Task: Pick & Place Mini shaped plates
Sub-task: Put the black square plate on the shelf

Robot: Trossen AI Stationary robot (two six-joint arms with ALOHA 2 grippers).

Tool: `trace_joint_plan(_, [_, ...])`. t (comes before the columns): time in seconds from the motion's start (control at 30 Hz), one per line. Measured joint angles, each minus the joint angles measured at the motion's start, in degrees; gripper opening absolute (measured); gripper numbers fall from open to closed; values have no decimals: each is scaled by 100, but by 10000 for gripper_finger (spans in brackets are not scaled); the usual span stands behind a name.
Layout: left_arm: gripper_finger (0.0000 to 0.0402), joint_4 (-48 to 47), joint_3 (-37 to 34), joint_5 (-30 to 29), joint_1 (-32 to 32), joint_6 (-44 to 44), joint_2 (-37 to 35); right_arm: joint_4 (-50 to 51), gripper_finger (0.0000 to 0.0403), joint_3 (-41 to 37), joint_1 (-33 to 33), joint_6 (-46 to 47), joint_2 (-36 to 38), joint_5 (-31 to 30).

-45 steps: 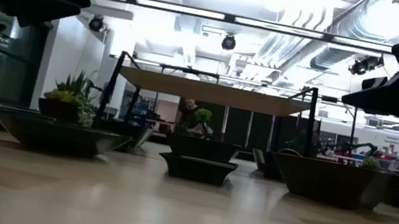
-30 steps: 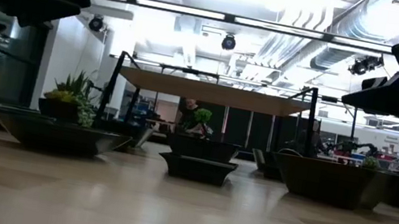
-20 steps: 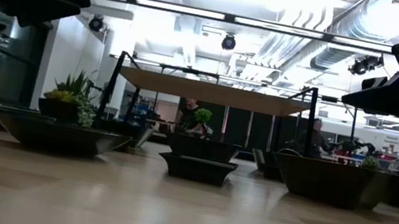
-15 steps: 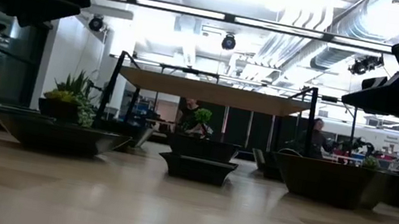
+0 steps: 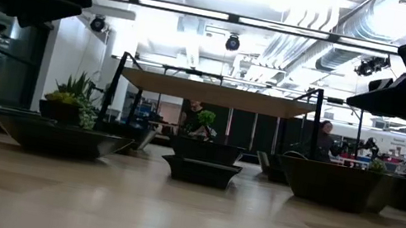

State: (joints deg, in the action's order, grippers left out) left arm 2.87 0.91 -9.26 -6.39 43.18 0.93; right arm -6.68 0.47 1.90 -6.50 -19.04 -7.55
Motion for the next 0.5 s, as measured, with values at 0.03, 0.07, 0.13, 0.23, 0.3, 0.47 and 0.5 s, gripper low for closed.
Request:
trace_joint_plan(0.03, [154,0,0,-1,2,0,0,2,12,0,1,0,0,-220])
trace_joint_plan(0.07, [154,0,-2,-1,0,0,0,0,12,0,1,-7,1,-441])
trace_joint_plan(0.13, [154,0,-2,0,0,0,0,0,12,0,0,-150,0,-821])
trace_joint_plan(0.23, [154,0,-2,-2,0,0,0,0,12,0,1,-585,2,-1154])
trace_joint_plan(0.3, [154,0,0,0,0,0,0,0,12,0,-1,-985,2,-1197])
trace_joint_plan(0.47, [154,0,0,-2,0,0,0,0,12,0,-1,-875,2,-687])
trace_joint_plan(0.5, [154,0,0,-2,0,0,0,-4,12,0,-1,-723,2,-522])
